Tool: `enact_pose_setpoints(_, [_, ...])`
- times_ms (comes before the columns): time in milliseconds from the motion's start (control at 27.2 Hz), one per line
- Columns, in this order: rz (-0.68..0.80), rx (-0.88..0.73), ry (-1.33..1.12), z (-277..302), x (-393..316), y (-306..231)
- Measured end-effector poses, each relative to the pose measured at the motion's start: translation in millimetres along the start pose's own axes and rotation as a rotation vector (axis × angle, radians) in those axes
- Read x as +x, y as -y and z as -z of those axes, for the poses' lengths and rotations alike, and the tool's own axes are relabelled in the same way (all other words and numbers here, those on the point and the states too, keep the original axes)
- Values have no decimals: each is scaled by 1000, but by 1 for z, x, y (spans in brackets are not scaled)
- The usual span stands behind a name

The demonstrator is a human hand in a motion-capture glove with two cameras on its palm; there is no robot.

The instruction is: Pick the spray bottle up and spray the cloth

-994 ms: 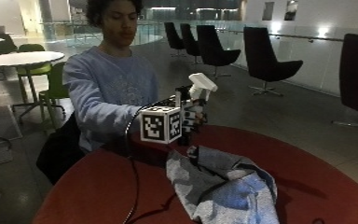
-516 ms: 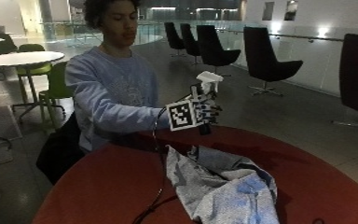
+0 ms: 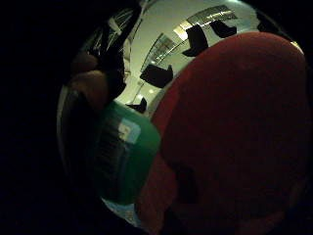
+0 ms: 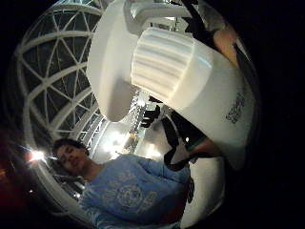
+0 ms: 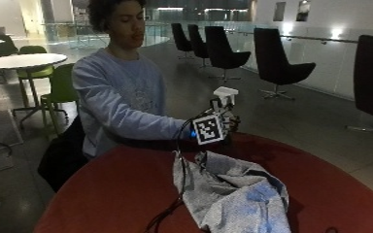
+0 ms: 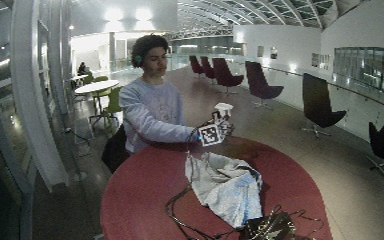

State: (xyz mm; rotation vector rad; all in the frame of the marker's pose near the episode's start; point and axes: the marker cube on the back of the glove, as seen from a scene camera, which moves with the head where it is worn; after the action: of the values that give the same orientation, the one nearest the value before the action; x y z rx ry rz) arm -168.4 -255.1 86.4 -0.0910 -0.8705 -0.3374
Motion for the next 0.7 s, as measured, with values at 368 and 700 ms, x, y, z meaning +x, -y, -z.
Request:
enact_pose_setpoints(368, [-44, -200, -73, -11, 26, -30])
enact_pose_setpoints(700, [-67, -200, -119, 2, 18, -38])
